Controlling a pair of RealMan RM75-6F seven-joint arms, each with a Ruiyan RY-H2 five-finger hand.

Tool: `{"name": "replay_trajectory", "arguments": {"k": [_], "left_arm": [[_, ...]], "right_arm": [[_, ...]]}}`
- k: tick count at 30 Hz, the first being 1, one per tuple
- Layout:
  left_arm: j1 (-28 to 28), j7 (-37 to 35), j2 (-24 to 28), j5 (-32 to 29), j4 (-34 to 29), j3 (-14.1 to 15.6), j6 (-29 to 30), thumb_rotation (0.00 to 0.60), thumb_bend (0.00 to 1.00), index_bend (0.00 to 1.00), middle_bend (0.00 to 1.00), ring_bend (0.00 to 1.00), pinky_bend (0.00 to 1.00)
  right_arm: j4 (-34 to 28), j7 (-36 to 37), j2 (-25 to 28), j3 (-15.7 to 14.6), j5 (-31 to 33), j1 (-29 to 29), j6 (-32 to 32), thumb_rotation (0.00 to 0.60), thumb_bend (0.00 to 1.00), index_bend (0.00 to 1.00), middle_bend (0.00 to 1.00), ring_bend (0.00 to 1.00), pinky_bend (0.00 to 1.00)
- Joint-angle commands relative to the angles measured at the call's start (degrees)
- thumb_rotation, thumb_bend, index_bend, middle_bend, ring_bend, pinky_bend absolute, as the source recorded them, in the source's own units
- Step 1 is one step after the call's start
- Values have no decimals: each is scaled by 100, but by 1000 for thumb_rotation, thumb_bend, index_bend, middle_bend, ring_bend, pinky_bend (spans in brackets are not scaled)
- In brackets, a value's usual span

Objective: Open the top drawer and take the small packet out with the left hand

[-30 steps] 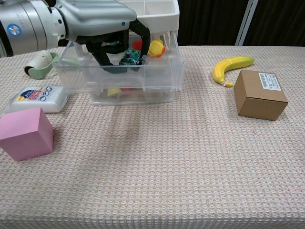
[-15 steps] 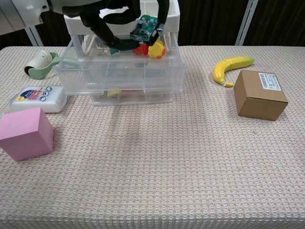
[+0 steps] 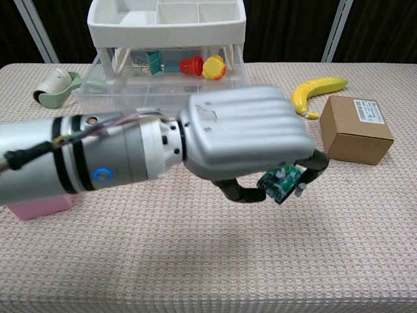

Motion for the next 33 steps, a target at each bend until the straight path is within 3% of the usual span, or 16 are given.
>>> {"name": "replay_trajectory", "arguments": {"k": [1,6,11,16,20,23,27,30,33], "left_arm": [[-73,215,-253,-293,268,-18,-238,600,355,417,886,973,1000],[27,748,-421,-549,346,-60,-158,600,235,227,840,963,1000],[225,753,-226,-551,-61,-243,360,600,148,187,821,946,1000],[845,-51,566,-344,-1067,-749,1803,600,127,192,795,906,1000],[1467,-480,1463,-543,-1598,-1063,2634,600,126,263,737,822,990],[2010,-743,2214,-856,-1744,-1069,2999,600,125,324,672,719,871],[2843,-1382,3163,-1433,-1621,-878,3348,600,125,340,507,487,538],[3361,-1753,3629,-1668,-1323,-606,3461,600,125,328,417,377,390],[3792,-1950,3884,-1762,-1076,-251,3481,600,126,305,374,324,319]], "right_arm": [[19,17,-6,-1,15,-9,-3,600,38,0,0,0,0],[40,28,-18,16,17,16,-40,600,37,0,0,0,0],[6,-1,-5,26,-15,51,-69,600,38,0,0,0,0],[-19,8,42,29,-33,33,-27,600,38,0,0,0,0],[-36,40,88,25,-36,31,-35,600,37,0,0,0,0],[-59,84,133,5,-58,52,-85,600,38,0,0,0,0],[-31,173,149,7,-70,81,-123,600,43,0,0,0,0],[19,276,144,12,-101,111,-136,600,55,0,0,0,0],[62,349,130,18,-150,150,-145,600,54,0,0,0,0]]}}
